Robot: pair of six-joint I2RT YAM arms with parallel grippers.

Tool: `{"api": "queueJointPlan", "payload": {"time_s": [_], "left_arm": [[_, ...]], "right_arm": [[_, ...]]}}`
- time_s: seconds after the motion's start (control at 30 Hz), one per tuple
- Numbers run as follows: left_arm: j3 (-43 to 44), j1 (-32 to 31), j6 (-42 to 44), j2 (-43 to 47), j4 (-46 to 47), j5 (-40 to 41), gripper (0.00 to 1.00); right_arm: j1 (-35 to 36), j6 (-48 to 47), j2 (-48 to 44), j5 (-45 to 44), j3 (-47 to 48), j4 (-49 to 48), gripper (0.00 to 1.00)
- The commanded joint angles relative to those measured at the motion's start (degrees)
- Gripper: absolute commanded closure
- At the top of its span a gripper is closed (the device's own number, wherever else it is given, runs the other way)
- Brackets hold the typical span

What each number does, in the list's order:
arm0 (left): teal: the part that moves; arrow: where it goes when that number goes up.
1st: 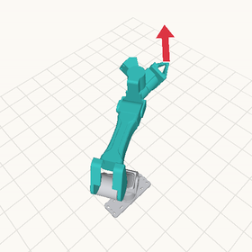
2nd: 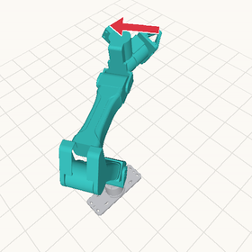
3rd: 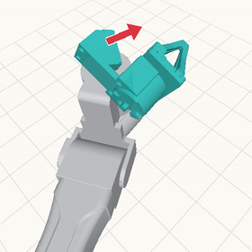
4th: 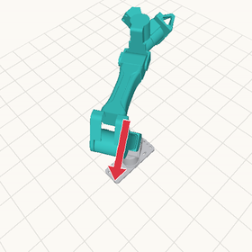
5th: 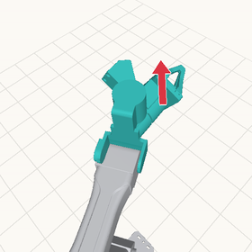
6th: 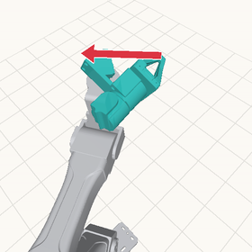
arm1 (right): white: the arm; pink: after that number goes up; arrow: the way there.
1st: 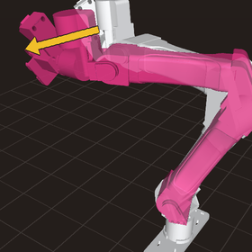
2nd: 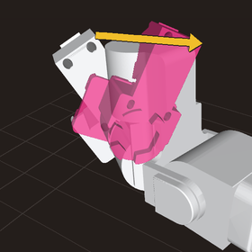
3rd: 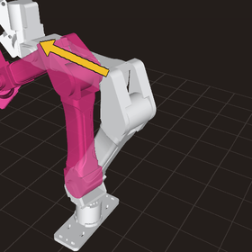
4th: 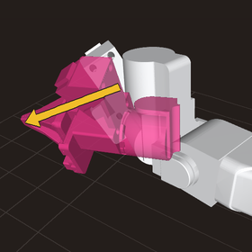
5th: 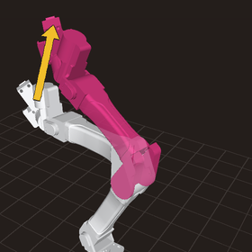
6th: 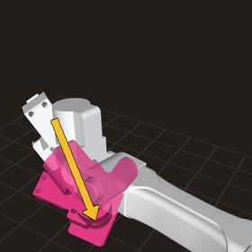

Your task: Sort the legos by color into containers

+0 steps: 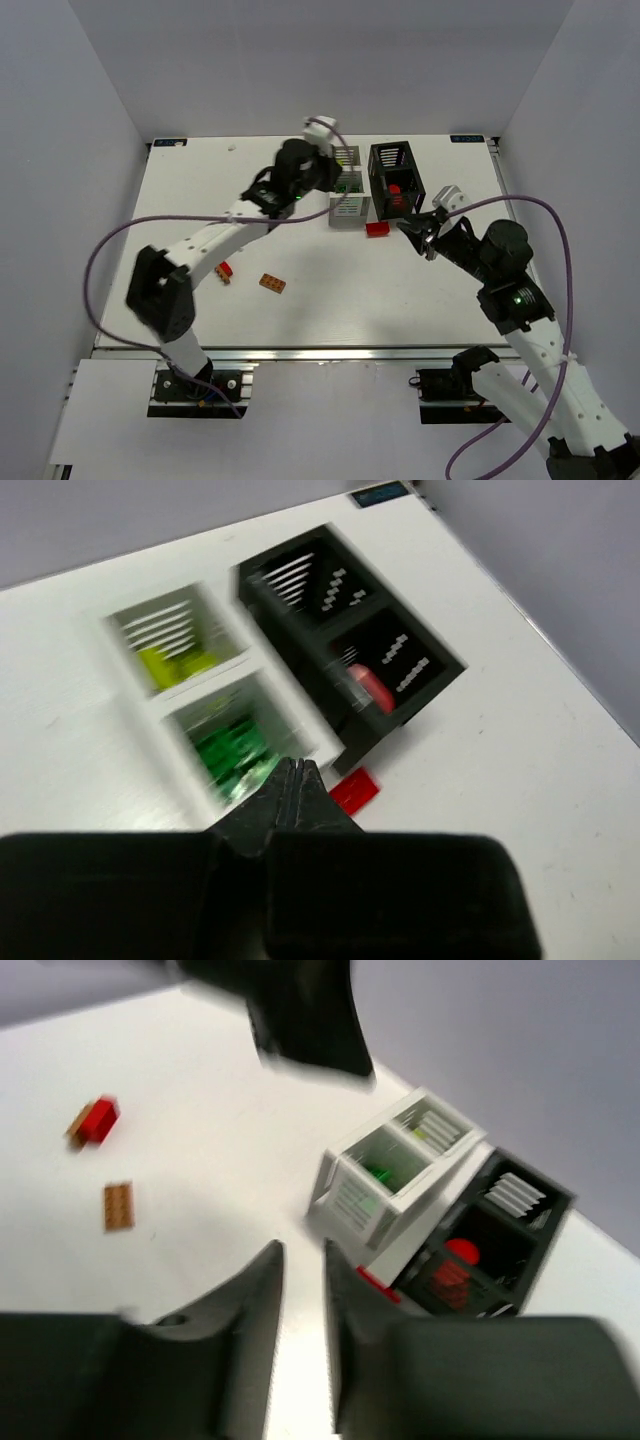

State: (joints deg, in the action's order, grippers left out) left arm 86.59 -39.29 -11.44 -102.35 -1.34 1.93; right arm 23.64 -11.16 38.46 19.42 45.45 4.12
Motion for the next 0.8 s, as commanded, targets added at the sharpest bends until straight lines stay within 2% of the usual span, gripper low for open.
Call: {"api": "queueJointPlan", "payload": {"time_s": [0.0, 0.03, 0.07, 0.13, 0.2, 0.23, 0.27, 0.3, 0.4, 0.57, 0.77], "left_arm": [[-12.02, 6.84, -8.14, 14.07, -2.61, -1.84, 0.8], [-15.8, 10.16, -12.25, 16.89, -2.52, -1.85, 0.66], [-22.88, 11.94, -14.29, 22.05, -2.61, -2.72, 0.57], [-28.73, 16.5, -18.68, 26.39, -4.45, -3.52, 0.4], [-33.84, 18.27, -21.76, 31.05, -10.56, 4.09, 0.21], [-34.46, 18.72, -22.48, 31.94, -12.87, 8.74, 0.02], [-34.64, 18.72, -23.09, 32.38, -15.68, 17.66, 0.02], [-34.38, 18.72, -24.67, 32.12, -20.75, 22.1, 0.02], [-34.29, 18.72, -26.61, 31.07, -25.01, 30.91, 0.02], [-35.43, 18.72, -32.58, 28.52, -29.15, 39.45, 0.02], [-36.84, 19.07, -32.95, 23.53, -27.93, 40.34, 0.02]], "right_arm": [[0.09, -3.52, 3.28, 9.12, 1.48, 3.08, 0.68], [0.27, -4.22, 5.47, 9.93, 1.74, 3.7, 0.61], [0.7, -4.74, 6.79, 10.54, 2.18, 5.27, 0.58], [1.67, -5.45, 9.79, 10.55, 3.32, 6.69, 0.55], [2.37, -5.8, 11.54, 9.59, 3.33, 7.13, 0.54], [2.81, -5.8, 11.99, 9.24, 3.07, 6.96, 0.54], [3.43, -5.89, 12.25, 8.71, 2.98, 6.87, 0.53], [3.61, -5.89, 12.78, 8.53, 2.98, 6.87, 0.53], [4.22, -5.98, 13.05, 7.57, 2.98, 6.87, 0.52], [4.22, -5.89, 12.17, 6.77, 2.71, 6.43, 0.5], [4.22, -5.54, 10.85, 6.16, 2.54, 5.99, 0.5]]}}
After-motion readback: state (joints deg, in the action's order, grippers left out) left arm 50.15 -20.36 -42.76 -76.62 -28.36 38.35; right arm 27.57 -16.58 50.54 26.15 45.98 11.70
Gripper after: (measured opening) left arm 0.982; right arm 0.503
